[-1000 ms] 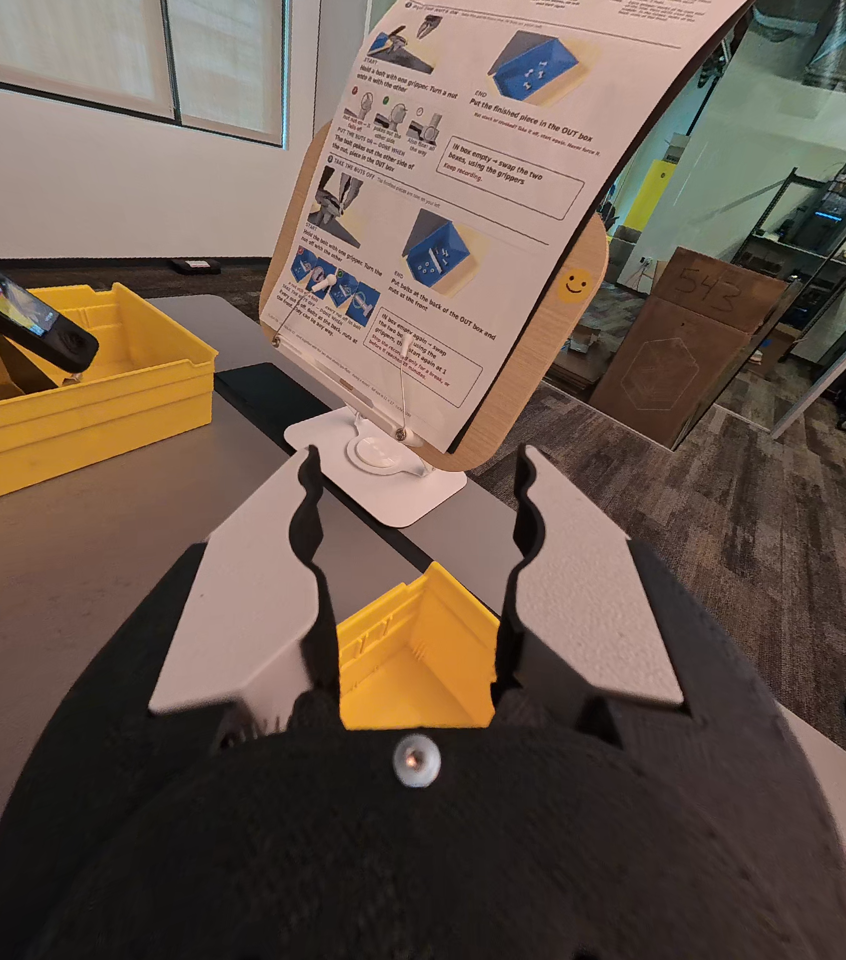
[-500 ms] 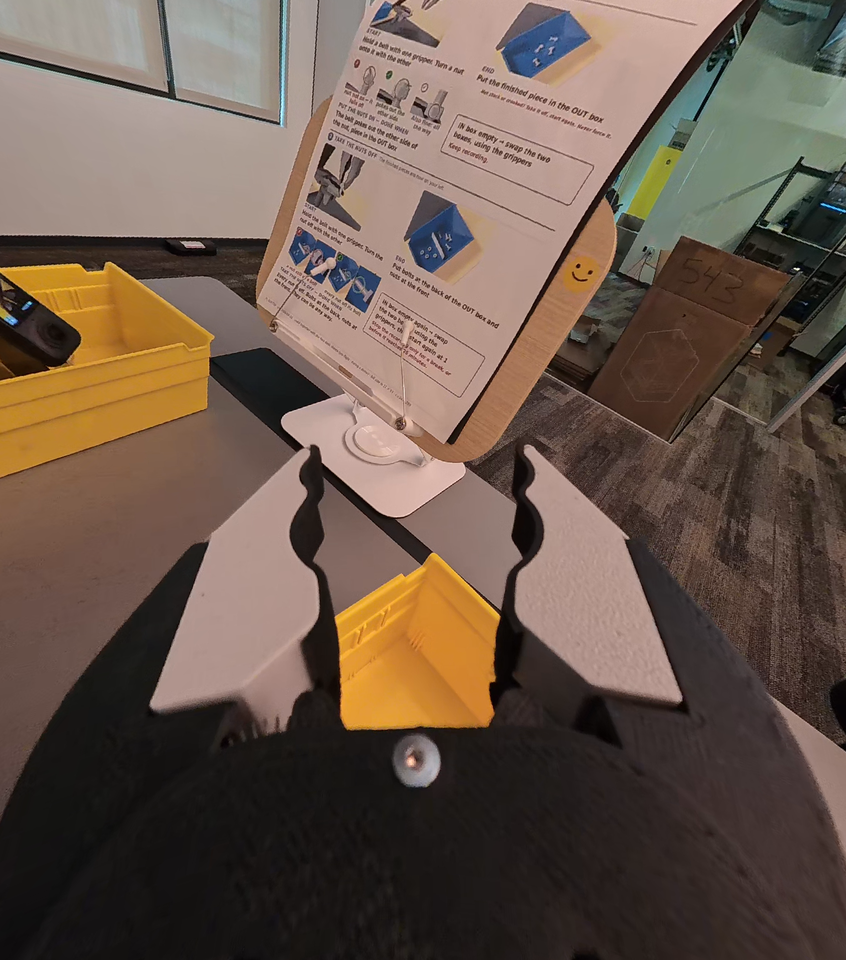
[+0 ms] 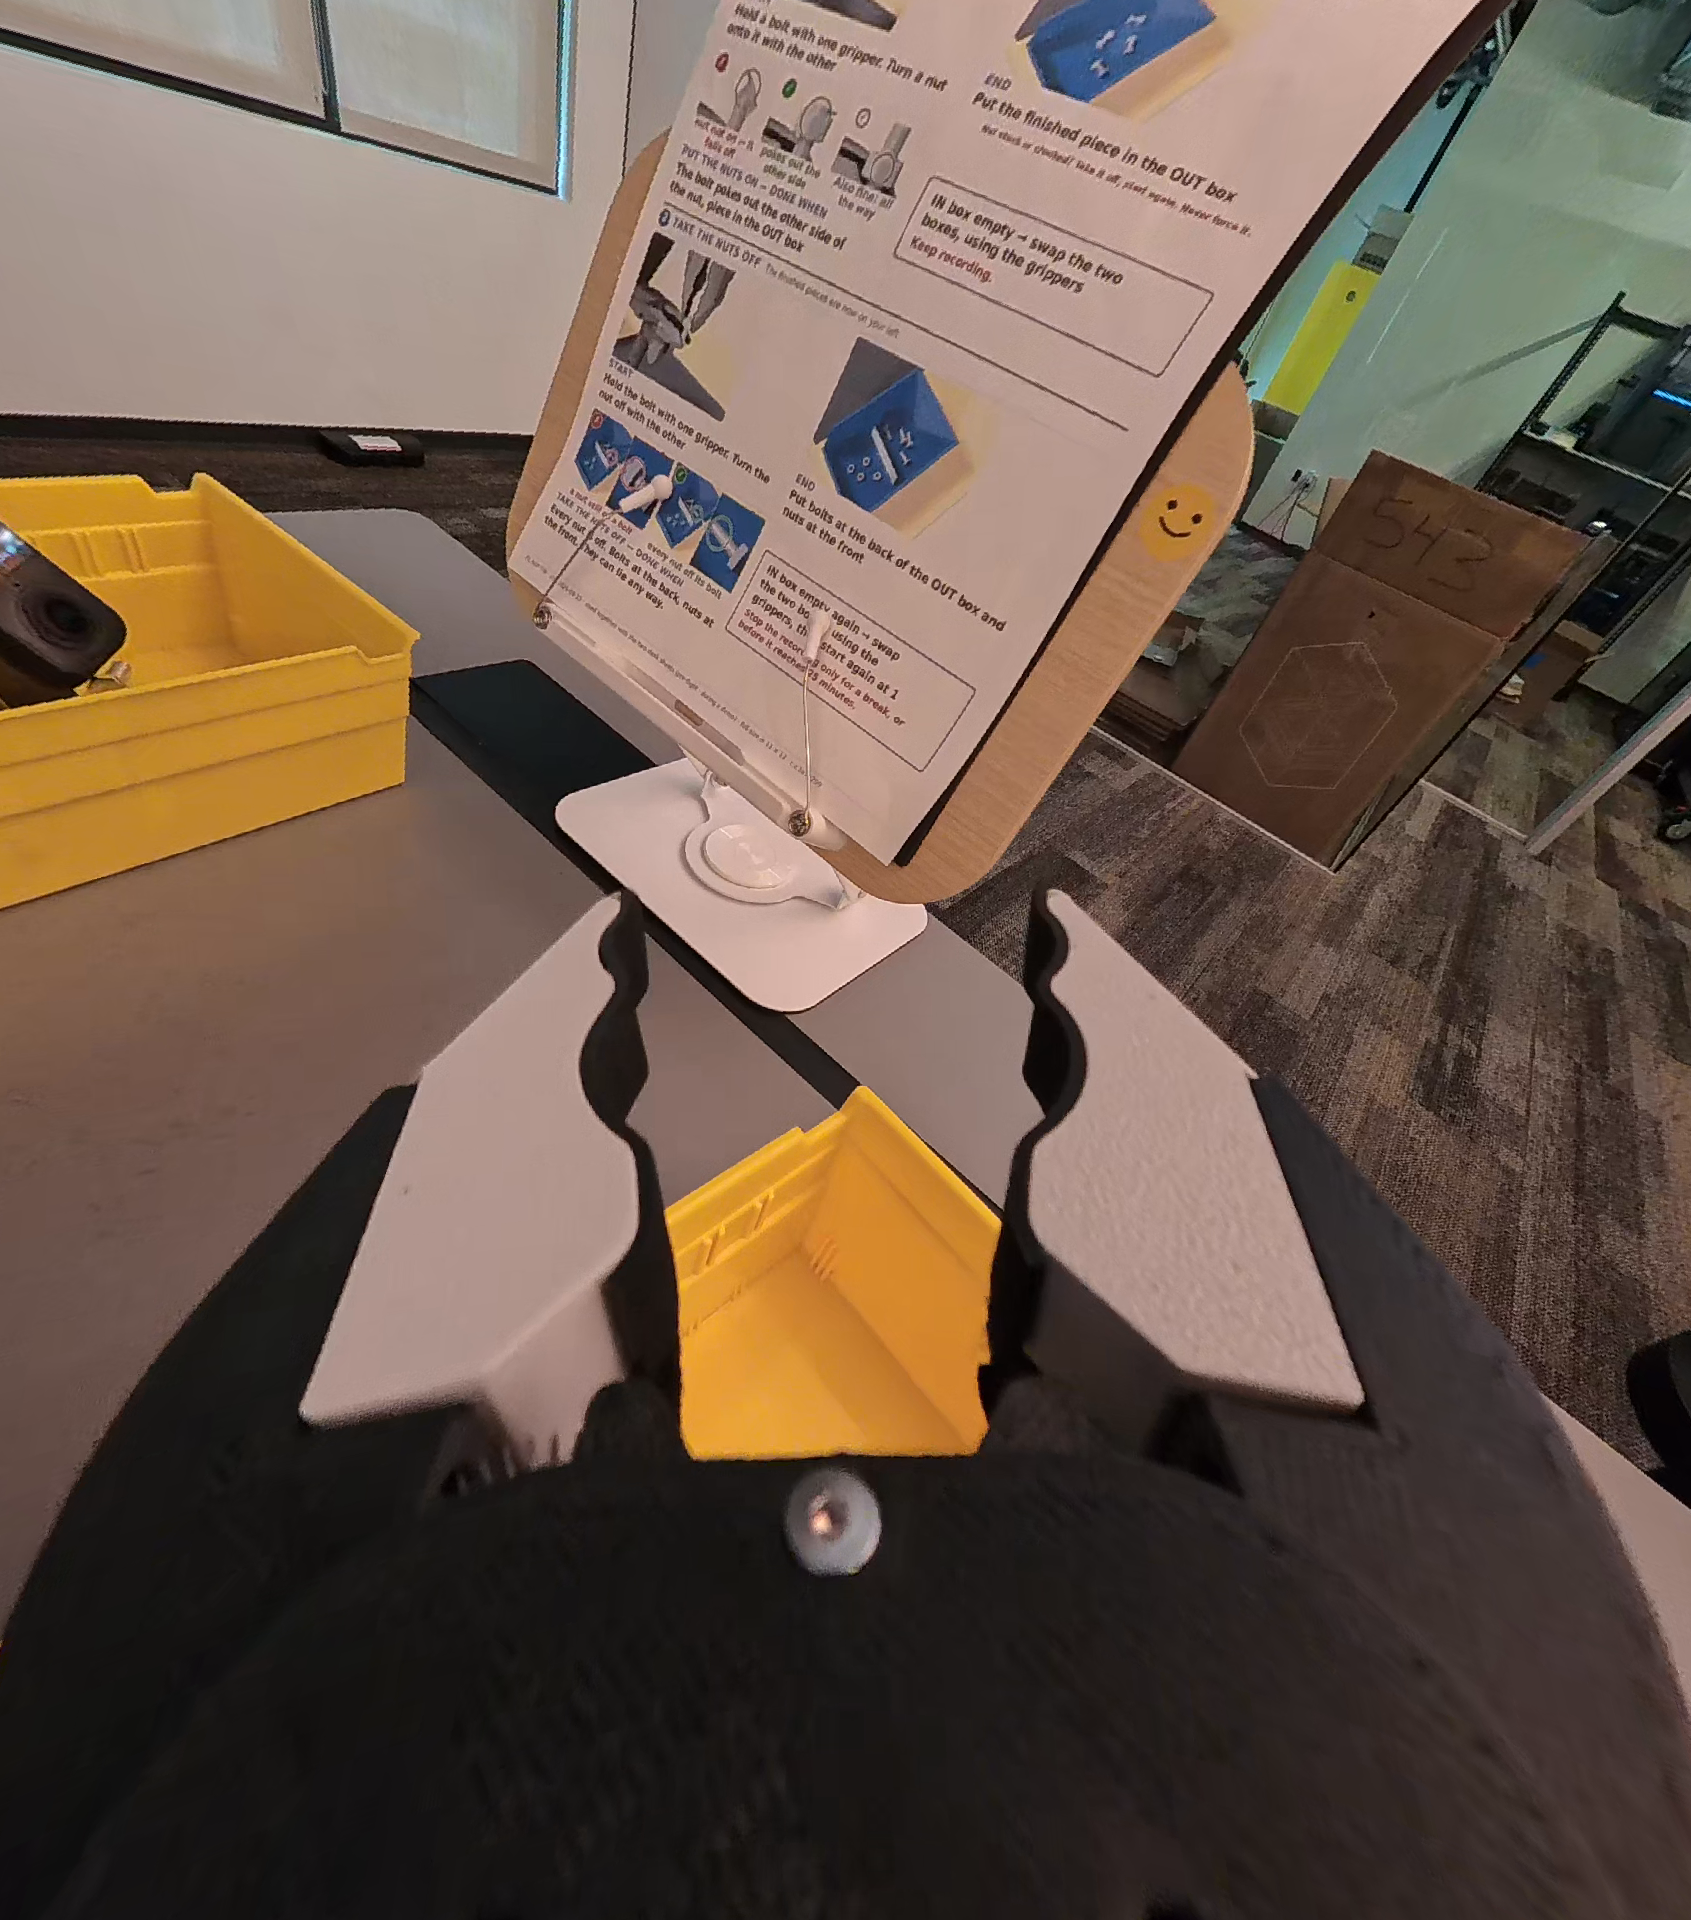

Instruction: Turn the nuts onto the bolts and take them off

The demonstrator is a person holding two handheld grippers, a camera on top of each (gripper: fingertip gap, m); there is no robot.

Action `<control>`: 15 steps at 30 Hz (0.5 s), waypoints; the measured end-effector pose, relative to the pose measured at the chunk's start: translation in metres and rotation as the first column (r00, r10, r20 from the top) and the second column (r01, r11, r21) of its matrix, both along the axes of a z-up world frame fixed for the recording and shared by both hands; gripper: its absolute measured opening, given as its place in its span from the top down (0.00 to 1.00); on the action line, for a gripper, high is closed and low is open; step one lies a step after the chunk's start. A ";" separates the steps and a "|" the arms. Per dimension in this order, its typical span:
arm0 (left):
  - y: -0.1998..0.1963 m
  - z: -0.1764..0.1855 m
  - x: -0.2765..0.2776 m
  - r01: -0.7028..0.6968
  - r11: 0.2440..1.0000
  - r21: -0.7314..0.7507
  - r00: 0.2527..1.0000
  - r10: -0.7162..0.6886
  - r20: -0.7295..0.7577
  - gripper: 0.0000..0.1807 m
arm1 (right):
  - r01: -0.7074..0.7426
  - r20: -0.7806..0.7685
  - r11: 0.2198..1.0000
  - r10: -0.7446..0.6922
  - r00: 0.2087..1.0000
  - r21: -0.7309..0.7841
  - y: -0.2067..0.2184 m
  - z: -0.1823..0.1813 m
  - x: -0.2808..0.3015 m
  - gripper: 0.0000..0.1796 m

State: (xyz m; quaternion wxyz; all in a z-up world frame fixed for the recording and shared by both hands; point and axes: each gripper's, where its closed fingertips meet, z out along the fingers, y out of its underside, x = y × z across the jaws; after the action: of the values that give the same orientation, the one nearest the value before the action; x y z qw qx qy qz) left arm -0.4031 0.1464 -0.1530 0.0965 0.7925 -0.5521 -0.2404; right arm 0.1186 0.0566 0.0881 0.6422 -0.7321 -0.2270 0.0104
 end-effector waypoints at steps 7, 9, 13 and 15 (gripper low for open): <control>-0.001 0.000 0.001 0.009 1.000 -0.006 1.000 -0.009 0.003 0.97 | 0.002 0.020 1.000 -0.002 1.000 -0.018 0.002 -0.005 -0.001 0.59; -0.001 0.001 0.002 0.010 1.000 -0.002 1.000 -0.010 0.006 0.97 | 0.003 0.026 1.000 -0.002 1.000 -0.022 0.003 -0.007 -0.001 0.59; -0.002 0.002 0.001 0.008 1.000 -0.005 1.000 -0.008 0.006 0.96 | 0.002 0.036 1.000 -0.001 0.999 -0.028 0.003 -0.009 -0.002 0.59; -0.003 0.002 0.001 0.003 1.000 -0.007 1.000 -0.003 0.005 0.97 | 0.003 0.038 0.999 -0.002 0.999 -0.032 0.004 -0.010 -0.002 0.59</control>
State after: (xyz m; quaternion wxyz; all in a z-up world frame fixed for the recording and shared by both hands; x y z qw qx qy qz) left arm -0.4020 0.1437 -0.1512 0.0977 0.7919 -0.5544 -0.2367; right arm 0.1170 0.0602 0.0783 0.6261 -0.7425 -0.2380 -0.0006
